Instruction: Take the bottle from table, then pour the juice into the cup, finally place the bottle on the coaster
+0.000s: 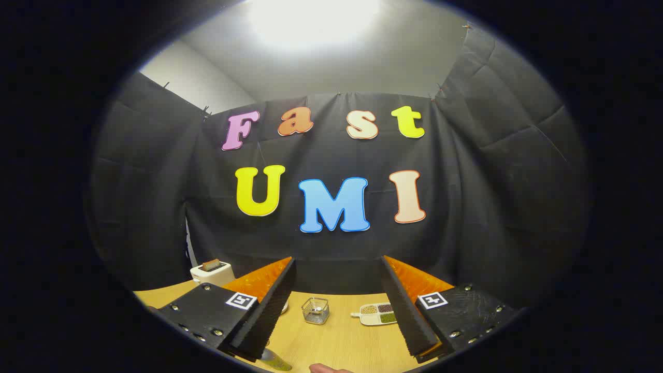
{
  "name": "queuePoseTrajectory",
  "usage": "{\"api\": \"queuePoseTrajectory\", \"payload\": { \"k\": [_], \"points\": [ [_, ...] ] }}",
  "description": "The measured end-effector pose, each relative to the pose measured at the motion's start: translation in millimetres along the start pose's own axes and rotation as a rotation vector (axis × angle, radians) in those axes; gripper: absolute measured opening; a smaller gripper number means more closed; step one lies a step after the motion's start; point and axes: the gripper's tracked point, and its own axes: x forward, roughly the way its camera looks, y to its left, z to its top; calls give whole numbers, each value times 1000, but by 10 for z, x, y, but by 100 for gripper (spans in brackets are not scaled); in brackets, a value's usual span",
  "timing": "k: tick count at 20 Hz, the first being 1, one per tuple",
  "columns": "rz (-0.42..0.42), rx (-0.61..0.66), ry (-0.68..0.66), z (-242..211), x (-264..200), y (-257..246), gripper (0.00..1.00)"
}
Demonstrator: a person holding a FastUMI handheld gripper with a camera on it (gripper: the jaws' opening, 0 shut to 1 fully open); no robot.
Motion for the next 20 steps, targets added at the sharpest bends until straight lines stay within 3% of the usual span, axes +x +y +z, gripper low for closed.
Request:
{"api": "queuePoseTrajectory", "payload": {
  "k": [8,20],
  "points": [
    [-59,-15,-10,-36,-16,-122,97],
    [4,-4,44,-267,-96,193,98]
  ]
}}
